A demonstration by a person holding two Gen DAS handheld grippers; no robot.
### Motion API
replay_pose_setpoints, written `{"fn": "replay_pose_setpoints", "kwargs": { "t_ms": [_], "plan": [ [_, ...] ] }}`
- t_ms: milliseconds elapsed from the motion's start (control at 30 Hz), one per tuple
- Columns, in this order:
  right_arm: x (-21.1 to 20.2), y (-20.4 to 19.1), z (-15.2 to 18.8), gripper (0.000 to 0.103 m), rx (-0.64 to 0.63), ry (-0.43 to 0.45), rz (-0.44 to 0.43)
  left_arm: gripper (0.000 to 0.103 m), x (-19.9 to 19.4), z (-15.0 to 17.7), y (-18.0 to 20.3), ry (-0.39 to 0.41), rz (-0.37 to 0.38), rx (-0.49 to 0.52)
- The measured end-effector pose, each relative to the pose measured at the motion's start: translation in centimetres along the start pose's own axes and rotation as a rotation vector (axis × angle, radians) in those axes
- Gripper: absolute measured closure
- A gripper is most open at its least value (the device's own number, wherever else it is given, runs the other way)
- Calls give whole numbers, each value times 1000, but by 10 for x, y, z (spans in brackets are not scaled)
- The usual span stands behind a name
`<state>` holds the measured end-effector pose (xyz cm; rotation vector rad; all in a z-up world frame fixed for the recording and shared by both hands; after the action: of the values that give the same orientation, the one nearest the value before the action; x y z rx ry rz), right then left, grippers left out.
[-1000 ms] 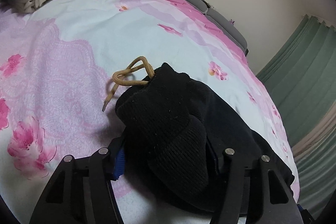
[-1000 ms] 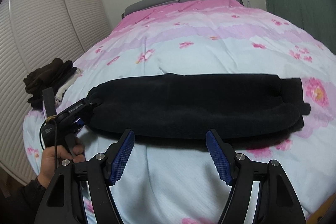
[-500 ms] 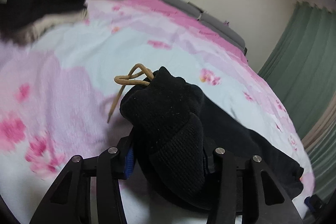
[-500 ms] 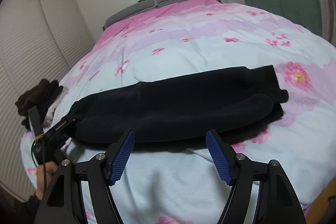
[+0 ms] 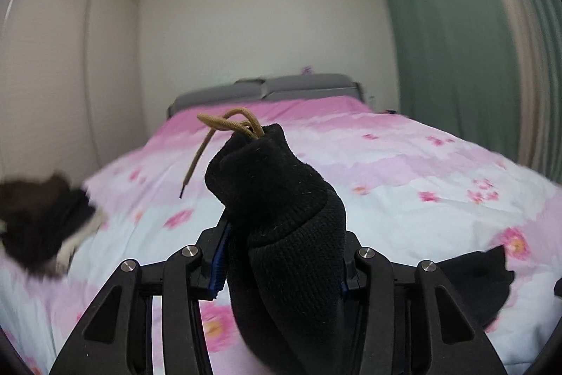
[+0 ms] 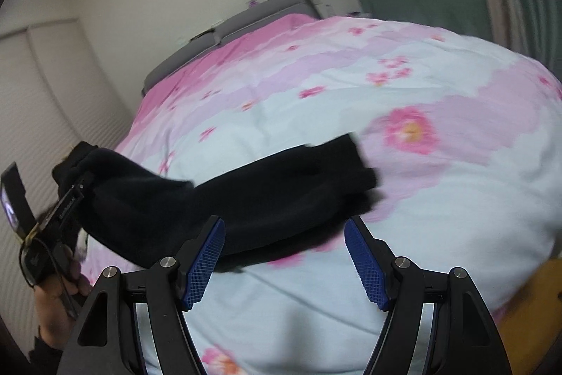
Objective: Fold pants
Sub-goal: 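Grasp the folded sweatpants bundle with the right tool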
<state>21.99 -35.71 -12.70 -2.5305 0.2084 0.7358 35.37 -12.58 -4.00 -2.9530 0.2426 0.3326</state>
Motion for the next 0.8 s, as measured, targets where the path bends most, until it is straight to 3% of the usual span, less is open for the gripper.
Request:
{"fn": "replay_pose_setpoints", "kwargs": {
  "t_ms": [133, 367, 500, 667, 800],
  "plan": [
    [-13, 46, -15, 31, 107, -7, 43, 59, 0, -5, 87, 23, 64, 150],
    [-27, 114, -25, 31, 171, -4, 123, 61, 9, 47, 223, -54, 189, 396],
    [-27, 142, -20, 31, 227, -20, 134, 61, 12, 82, 265, -115, 214, 534],
    [-21, 160, -13, 31, 276, -30, 112, 60, 18, 103, 278, -131, 193, 628],
    [-13, 166, -5, 31, 295, -57, 94, 51, 8, 111, 290, -131, 195, 697]
  ]
}}
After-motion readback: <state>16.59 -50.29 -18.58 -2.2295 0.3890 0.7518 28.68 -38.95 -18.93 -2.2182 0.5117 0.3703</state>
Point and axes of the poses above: each gripper's, at about its wrist camera, not at the fingertips, and x roughly the way its jaws point, y to its right, z to its underside, the point moved 8 cm from there along x, roughly the way its jaws point, and after that the axes turned 3 degrees about y, right-handed, at the moved point
